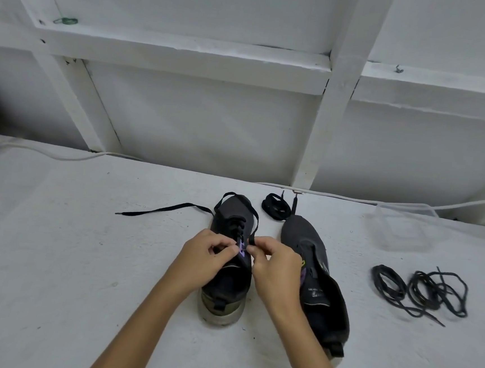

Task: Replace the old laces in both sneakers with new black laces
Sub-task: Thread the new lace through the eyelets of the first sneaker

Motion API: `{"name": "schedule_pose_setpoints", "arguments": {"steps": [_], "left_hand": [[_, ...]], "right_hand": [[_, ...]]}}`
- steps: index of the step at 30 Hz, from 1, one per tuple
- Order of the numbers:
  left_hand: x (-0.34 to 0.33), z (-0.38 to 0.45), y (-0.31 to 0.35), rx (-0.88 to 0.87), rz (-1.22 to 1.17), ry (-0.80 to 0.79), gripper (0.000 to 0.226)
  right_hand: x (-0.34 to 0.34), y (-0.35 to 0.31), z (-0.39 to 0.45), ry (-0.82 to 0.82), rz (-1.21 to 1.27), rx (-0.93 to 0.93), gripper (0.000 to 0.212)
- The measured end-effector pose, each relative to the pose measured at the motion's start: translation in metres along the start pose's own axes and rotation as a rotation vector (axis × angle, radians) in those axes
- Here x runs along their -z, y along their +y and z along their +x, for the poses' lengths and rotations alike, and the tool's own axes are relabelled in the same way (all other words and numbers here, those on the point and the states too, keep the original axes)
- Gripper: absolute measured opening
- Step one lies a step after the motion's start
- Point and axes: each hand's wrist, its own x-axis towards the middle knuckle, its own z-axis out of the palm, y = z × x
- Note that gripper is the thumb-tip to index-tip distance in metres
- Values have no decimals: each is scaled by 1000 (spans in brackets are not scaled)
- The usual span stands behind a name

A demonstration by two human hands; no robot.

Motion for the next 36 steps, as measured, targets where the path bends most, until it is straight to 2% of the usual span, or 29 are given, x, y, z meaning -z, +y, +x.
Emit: {"name": "schedule_pose_setpoints", "arguments": {"steps": [4,10,15,21,25,26,29,33,36], "left_hand": [[0,1,-1,-19,14,0,14],[0,2,-4,-54,19,4,16],[0,4,-8,-127,68,24,19],[-2,4,-8,-252,207,83,3],[-5,3,-10,-273,187,93,2],[-6,3,-10,-276,186,99,2],[-7,3,-10,-277,191,112,3],[-6,3,-11,-271,188,93,9],[-5,4,-14,-271,188,67,15]], "right_hand": [[0,-1,4,2,-81,159,12],[3,3,6,-34,-91,205,12],[-4,5,-1,-27,19,82,10],[-5,11,-22,-73,195,-14,11],[-8,16,-36,-134,202,135,33],[-8,14,-37,-136,255,91,37],[-10,10,-32,-86,483,-145,23],[-10,6,-19,-57,504,-285,19],[-9,8,-16,-99,509,-306,18]]}}
